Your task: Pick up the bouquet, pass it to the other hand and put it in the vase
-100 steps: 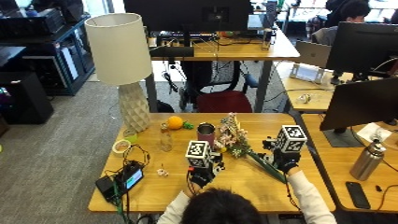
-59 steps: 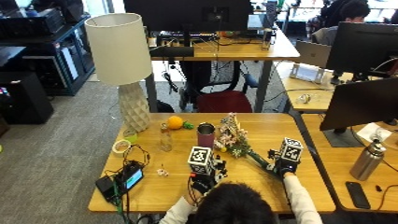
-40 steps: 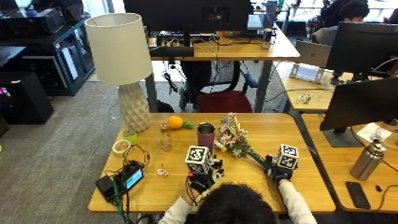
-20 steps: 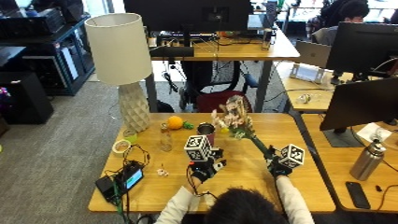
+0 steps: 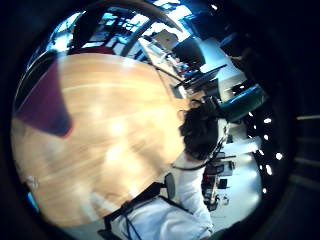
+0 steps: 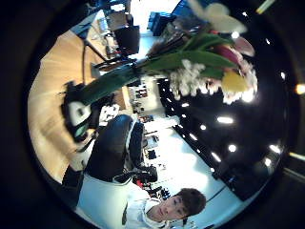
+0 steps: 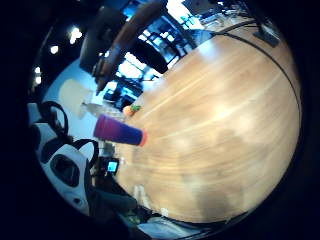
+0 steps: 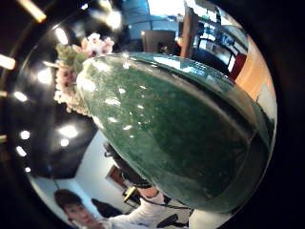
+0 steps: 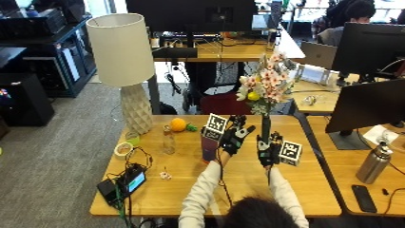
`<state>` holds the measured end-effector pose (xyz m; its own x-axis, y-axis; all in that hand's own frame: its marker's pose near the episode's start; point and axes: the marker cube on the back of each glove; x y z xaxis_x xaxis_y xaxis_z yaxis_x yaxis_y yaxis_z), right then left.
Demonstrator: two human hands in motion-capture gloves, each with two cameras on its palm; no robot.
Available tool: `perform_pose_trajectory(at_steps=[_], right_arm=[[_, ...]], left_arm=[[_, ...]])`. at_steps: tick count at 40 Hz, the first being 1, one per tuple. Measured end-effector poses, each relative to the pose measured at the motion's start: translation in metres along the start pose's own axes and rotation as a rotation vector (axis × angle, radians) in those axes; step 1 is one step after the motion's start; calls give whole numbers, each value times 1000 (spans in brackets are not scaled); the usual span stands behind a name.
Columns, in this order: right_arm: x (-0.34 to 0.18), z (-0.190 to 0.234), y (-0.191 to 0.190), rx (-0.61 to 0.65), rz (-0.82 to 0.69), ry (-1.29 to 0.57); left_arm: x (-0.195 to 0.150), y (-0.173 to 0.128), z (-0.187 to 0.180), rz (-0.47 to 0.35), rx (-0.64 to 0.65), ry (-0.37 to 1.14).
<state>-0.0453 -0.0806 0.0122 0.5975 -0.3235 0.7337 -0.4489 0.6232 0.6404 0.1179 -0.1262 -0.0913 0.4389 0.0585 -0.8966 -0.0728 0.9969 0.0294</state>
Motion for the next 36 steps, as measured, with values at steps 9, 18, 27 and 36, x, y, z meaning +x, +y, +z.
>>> perform_pose_trajectory(at_steps=[9, 18, 27, 36], right_arm=[[6, 50, 55, -174, 105, -180], [-3, 79, 96, -277, -1, -278], [-9, 76, 106, -513, -28, -400], [-6, 46, 91, -441, -22, -235]], left_arm=[[24, -9, 36, 140, 32, 102], [6, -12, 20, 198, 295, 79], [51, -20, -56, 360, 522, -70], [85, -56, -124, 366, 710, -156]])
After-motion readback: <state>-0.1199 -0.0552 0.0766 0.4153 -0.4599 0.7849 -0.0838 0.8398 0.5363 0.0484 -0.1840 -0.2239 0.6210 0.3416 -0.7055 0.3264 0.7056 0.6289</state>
